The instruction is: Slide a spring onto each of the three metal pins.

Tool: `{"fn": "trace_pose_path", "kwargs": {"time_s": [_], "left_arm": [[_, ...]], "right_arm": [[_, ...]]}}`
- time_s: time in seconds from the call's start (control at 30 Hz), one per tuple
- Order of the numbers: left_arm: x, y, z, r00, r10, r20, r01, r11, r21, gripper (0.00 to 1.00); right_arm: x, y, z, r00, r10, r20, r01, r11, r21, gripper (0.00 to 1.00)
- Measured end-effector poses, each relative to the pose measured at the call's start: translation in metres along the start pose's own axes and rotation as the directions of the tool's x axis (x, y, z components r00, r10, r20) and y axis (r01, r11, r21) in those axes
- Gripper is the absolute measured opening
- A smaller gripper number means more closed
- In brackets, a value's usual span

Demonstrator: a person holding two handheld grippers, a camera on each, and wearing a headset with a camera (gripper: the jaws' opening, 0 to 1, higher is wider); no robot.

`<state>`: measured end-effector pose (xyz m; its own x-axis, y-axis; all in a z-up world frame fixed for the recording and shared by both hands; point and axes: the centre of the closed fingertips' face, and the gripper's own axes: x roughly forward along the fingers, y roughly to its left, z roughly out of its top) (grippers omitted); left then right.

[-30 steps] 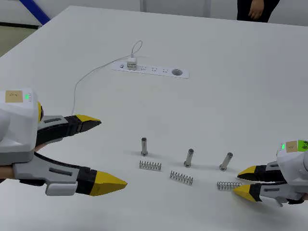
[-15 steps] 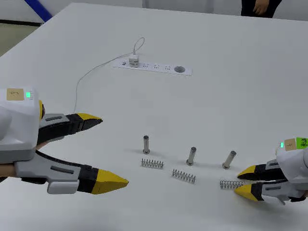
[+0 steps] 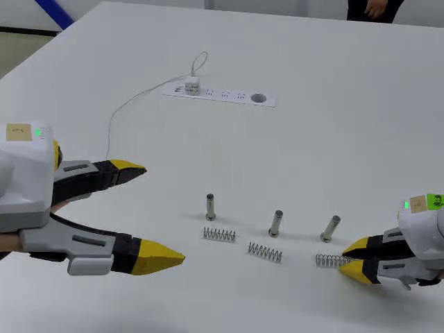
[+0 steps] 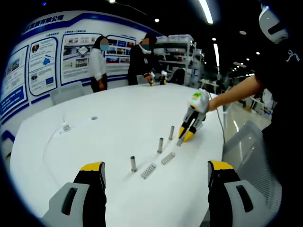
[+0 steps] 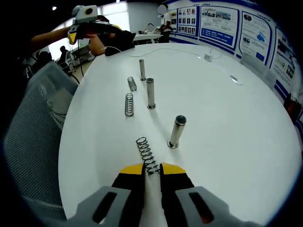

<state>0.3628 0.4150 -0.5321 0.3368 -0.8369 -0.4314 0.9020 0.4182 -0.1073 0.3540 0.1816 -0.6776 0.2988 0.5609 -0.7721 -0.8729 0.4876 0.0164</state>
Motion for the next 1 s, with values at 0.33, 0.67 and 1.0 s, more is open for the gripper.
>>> {"fn": "trace_pose_path", "kwargs": {"time_s": [0.33, 0.67, 1.0], "left_arm": [[0.0021, -0.0002, -0.0013, 1.0000, -0.005, 0.000, 0.005, 1.000, -0.002, 0.91], [0.0013, -0.0005, -0.0011, 1.0000, -0.007, 0.004, 0.007, 1.000, -0.002, 0.91], [0.0028, -0.0036, 0.0033, 0.9997, -0.016, 0.018, 0.016, 1.000, 0.002, 0.91]], "right_arm": [[-0.0003, -0.0018, -0.0001, 0.9999, -0.016, -0.006, 0.016, 1.000, 0.000, 0.12], [0.0004, -0.0016, 0.0004, 0.9987, -0.036, -0.037, 0.034, 0.999, -0.042, 0.10], [-0.0083, -0.0042, 0.0071, 0.9978, -0.061, -0.025, 0.060, 0.997, -0.043, 0.10]]}}
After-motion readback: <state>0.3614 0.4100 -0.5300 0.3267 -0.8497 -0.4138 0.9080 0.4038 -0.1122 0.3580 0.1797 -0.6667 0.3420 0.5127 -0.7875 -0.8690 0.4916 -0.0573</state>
